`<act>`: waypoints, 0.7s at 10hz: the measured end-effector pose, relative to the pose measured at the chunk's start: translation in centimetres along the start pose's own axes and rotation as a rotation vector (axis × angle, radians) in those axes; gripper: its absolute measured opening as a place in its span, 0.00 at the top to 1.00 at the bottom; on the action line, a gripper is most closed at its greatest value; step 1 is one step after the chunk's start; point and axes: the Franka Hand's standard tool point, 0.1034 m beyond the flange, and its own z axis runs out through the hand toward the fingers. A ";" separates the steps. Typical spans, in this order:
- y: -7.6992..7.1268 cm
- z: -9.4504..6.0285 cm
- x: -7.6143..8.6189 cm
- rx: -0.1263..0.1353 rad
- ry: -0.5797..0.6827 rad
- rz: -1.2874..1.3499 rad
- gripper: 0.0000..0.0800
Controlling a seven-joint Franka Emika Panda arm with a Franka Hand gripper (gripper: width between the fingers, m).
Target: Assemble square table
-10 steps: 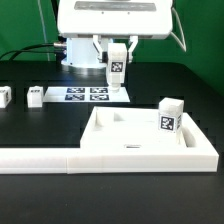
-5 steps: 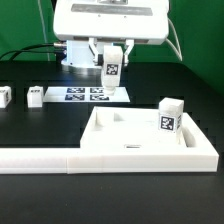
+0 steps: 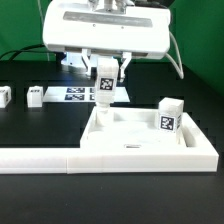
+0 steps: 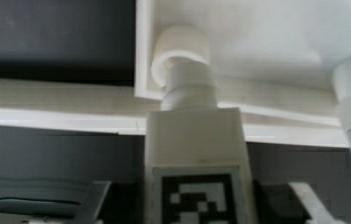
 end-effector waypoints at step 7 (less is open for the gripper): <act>1.2 0.9 0.6 0.003 -0.034 0.018 0.64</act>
Offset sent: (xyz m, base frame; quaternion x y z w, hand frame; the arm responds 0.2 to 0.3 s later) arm 0.0000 0.0000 0.0000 0.0000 0.0000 0.0000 1.0000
